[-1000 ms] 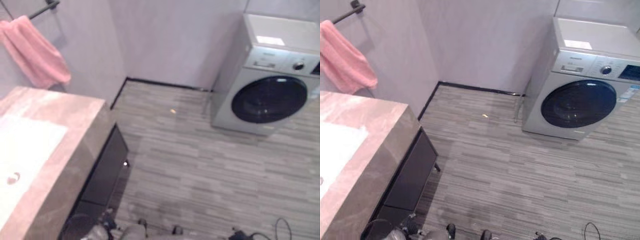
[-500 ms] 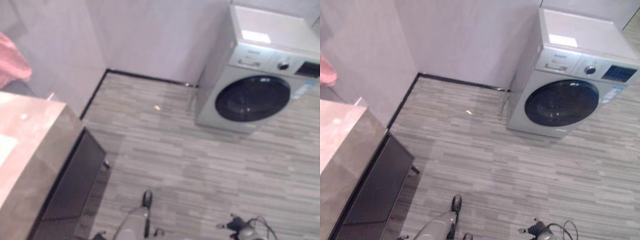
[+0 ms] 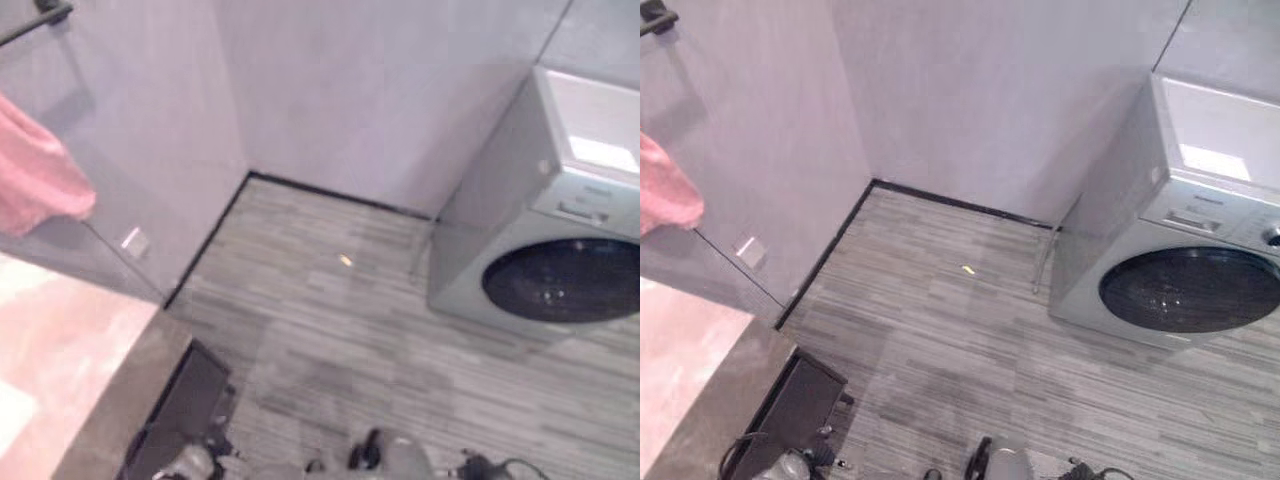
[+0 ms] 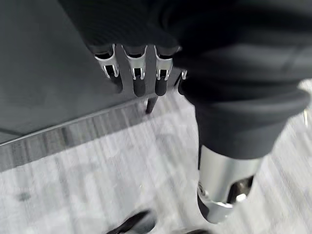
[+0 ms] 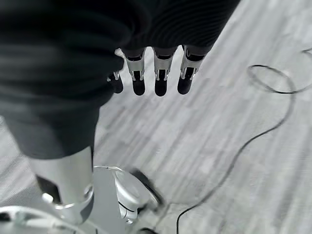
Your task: Put brush and paste in cup on sink, flatten towel.
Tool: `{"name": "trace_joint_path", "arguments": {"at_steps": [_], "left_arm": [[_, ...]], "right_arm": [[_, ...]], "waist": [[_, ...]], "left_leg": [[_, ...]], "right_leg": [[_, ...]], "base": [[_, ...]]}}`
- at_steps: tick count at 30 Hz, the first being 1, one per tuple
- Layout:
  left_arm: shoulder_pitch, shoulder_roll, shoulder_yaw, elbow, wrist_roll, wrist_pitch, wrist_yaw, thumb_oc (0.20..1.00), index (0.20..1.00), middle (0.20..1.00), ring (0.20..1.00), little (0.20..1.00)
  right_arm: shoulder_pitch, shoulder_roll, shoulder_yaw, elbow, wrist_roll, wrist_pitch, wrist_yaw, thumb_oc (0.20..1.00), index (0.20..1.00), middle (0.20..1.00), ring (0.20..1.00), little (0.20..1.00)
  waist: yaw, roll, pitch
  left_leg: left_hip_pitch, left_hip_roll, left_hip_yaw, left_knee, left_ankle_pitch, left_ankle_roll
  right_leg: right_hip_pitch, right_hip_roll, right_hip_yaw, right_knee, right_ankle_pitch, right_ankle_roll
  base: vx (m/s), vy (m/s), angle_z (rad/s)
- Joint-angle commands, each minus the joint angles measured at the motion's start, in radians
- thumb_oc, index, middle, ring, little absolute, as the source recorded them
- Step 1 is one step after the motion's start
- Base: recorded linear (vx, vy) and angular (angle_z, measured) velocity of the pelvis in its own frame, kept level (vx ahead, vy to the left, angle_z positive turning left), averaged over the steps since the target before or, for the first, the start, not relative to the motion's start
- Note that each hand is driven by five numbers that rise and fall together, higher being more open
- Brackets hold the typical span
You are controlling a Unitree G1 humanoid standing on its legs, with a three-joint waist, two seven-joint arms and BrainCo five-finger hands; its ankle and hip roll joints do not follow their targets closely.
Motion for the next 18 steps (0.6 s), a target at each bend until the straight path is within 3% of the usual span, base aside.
{"name": "trace_joint_path", "arguments": {"at_steps": [1, 5, 10, 18], "left_arm": [[-0.001, 0.031, 0.019, 0.023, 0.006, -0.015, 0.003, 1.000, 1.000, 1.000, 1.000, 1.000], [0.008, 0.017, 0.013, 0.045, 0.016, -0.010, -0.003, 1.000, 1.000, 1.000, 1.000, 1.000], [0.032, 0.014, 0.022, 0.032, -0.002, -0.005, -0.008, 1.000, 1.000, 1.000, 1.000, 1.000], [0.051, 0.040, 0.043, 0.033, -0.018, -0.005, 0.007, 1.000, 1.000, 1.000, 1.000, 1.000]], "right_arm": [[-0.001, -0.001, -0.005, 0.025, 0.013, 0.002, -0.009, 1.000, 1.000, 1.000, 1.000, 1.000], [0.016, 0.005, -0.006, 0.045, 0.004, 0.003, -0.003, 1.000, 1.000, 1.000, 1.000, 1.000], [0.045, -0.038, -0.049, 0.076, 0.006, 0.012, -0.015, 1.000, 1.000, 1.000, 1.000, 1.000], [-0.003, -0.089, -0.081, 0.016, 0.080, -0.014, -0.031, 1.000, 1.000, 1.000, 1.000, 1.000]], "waist": [[0.008, -0.041, -0.006], [-0.015, -0.053, -0.019], [-0.024, -0.062, -0.052], [-0.008, -0.084, -0.063]], "left_leg": [[-0.114, 0.033, -0.001, 0.044, 0.029, -0.008], [-0.076, 0.051, -0.036, 0.063, 0.017, -0.028], [-0.066, 0.102, -0.088, 0.166, 0.061, -0.085], [-0.069, 0.137, -0.112, 0.221, 0.115, -0.110]], "right_leg": [[0.153, 0.011, 0.184, -0.313, 0.156, 0.132], [0.174, 0.041, 0.223, -0.269, 0.152, 0.119], [0.236, 0.079, 0.150, -0.252, 0.078, 0.066], [0.268, 0.111, 0.120, -0.219, 0.018, 0.031]], "base": [[0.42, -0.052, 0.44], [0.46, -0.128, 0.64], [0.44, -0.197, 0.57], [0.28, -0.178, 0.15]]}}
